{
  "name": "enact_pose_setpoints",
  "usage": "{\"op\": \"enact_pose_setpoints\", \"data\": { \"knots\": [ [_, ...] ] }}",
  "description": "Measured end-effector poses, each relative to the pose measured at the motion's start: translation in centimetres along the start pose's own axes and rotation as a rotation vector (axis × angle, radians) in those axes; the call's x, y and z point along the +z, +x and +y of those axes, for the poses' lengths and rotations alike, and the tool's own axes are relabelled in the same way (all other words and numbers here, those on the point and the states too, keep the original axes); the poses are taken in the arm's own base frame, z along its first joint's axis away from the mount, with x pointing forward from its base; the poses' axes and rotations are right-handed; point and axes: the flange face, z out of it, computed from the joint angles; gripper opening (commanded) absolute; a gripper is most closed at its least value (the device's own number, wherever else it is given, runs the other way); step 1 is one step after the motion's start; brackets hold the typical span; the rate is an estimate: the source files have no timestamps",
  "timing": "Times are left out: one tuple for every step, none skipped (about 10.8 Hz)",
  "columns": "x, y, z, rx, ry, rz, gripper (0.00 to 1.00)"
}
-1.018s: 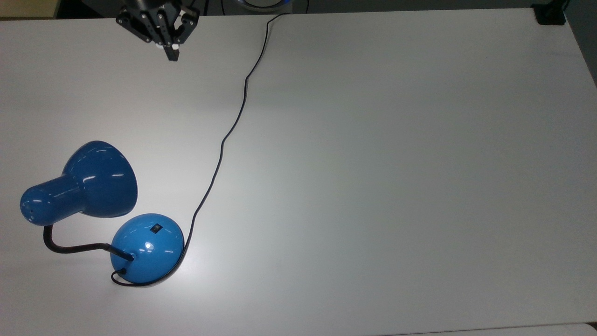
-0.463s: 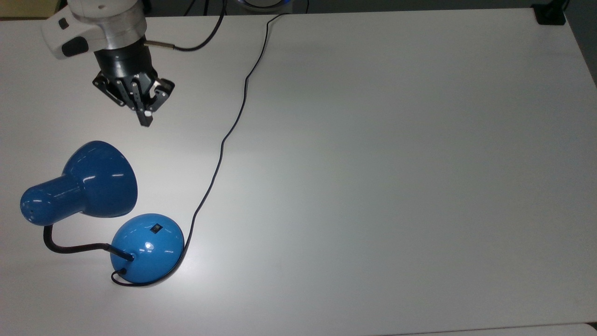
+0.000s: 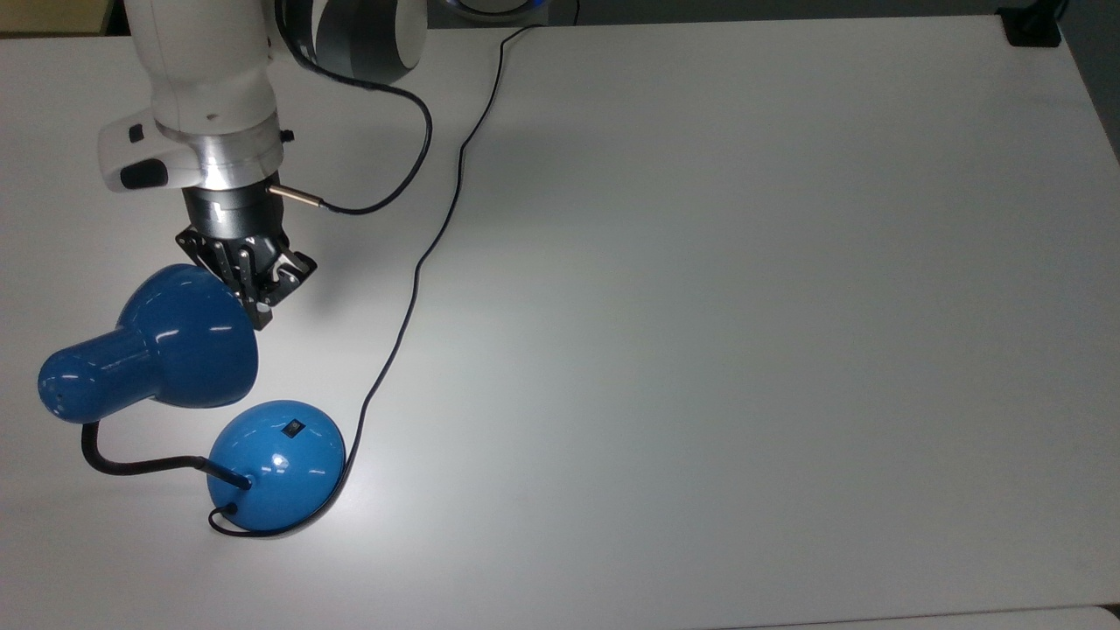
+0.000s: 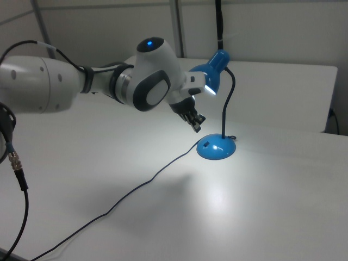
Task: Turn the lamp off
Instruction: 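Move the gripper down toward the switch on the blue lamp base, then press down on the lamp base switch with the gripper fingertips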
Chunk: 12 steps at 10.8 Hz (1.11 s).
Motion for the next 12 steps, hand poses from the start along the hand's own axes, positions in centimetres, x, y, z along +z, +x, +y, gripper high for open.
{"op": "enact_pose_setpoints", "data": {
  "knots": [
    [1.3, -0.1, -0.3, 0.016, -0.002, 0.009, 0.00],
    [2.7, -0.3, -0.8, 0.029, -0.001, 0.021, 0.00],
    [4.2, -0.6, -1.5, 0.034, 0.001, 0.032, 0.00],
    [5.5, -0.9, -2.1, 0.043, 0.001, 0.041, 0.00],
    [6.3, -1.1, -2.3, 0.053, 0.001, 0.046, 0.00],
    [6.7, -1.2, -2.3, 0.055, -0.001, 0.045, 0.00],
    [6.8, -1.3, -2.3, 0.056, -0.001, 0.043, 0.00],
    [7.0, -1.3, -2.3, 0.056, -0.002, 0.043, 0.00],
    [7.3, -1.4, -2.3, 0.055, -0.003, 0.040, 0.00],
    [7.6, -1.5, -2.3, 0.062, -0.005, 0.037, 0.00],
    [8.0, -1.6, -2.3, 0.076, -0.006, 0.035, 0.00],
    [8.3, -1.8, -2.3, 0.080, -0.007, 0.031, 0.00]
  ]
}}
